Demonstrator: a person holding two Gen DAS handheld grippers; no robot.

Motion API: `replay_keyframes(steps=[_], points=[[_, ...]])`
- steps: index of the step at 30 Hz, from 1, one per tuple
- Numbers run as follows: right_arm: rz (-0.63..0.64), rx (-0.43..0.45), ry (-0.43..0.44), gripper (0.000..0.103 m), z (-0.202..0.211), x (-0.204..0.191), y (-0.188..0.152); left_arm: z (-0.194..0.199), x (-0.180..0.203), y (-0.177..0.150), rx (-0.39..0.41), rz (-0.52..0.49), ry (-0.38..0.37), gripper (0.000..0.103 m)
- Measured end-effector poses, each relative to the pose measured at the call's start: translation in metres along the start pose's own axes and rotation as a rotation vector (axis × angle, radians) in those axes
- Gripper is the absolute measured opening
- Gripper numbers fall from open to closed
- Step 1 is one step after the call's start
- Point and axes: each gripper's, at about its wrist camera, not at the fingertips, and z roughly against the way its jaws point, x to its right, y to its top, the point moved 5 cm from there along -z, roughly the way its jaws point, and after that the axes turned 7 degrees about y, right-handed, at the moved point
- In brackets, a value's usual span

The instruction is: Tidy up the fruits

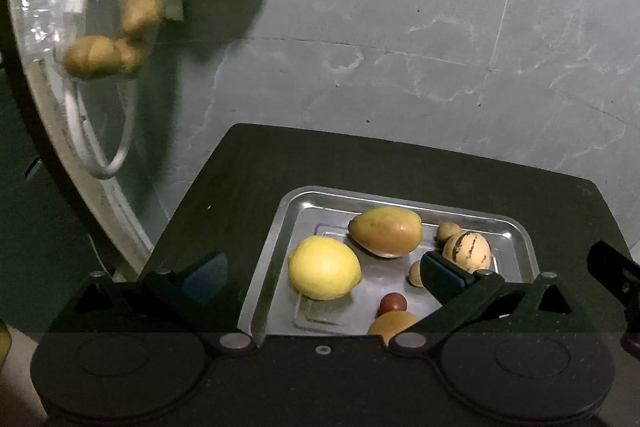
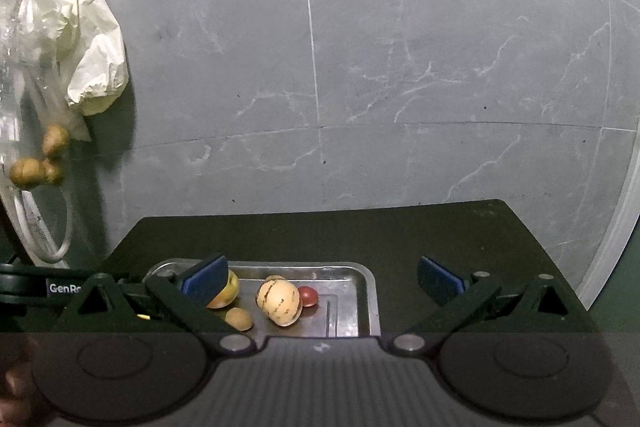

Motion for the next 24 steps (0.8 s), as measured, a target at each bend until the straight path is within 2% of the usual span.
replay_keyframes(steps=[15, 24], points=[[0.011, 0.027, 0.079, 0.103, 0.034, 0.001, -0.008, 0.042, 0.001, -0.026, 0.034, 0.021, 0.059, 0.102], [0.008, 0.002, 0.109, 0.103, 0.041, -0.001, -0.016, 0.053, -0.002, -0.042, 0.014, 0.024, 0.088, 0.102]])
